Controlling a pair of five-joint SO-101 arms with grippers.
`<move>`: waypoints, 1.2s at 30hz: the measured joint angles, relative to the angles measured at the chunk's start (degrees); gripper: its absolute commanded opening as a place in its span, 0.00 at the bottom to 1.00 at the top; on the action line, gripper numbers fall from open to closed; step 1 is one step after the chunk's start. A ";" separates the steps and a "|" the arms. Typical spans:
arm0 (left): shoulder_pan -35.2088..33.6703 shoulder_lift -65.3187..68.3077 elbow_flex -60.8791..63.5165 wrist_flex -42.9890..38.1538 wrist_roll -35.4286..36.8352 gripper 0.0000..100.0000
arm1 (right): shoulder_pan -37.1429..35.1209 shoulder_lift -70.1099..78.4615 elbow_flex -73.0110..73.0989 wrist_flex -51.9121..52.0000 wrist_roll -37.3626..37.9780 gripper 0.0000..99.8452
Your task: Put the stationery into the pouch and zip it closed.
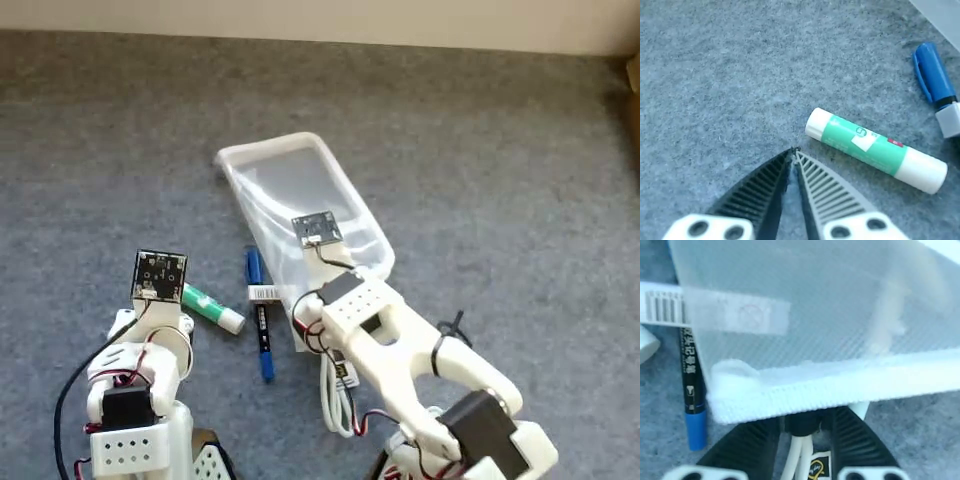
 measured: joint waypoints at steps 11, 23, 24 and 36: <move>0.00 0.00 0.00 0.00 0.00 0.02 | 0.26 -3.87 -0.79 0.00 4.57 0.00; -1.76 0.00 0.00 0.00 0.00 0.22 | 0.18 -23.12 -0.79 5.98 5.19 0.00; -2.02 0.00 0.00 0.00 0.00 0.25 | 0.18 -24.09 -0.79 6.24 5.19 0.00; -2.11 0.00 -2.46 0.00 8.09 0.33 | 0.09 -35.16 -0.70 8.09 5.27 0.00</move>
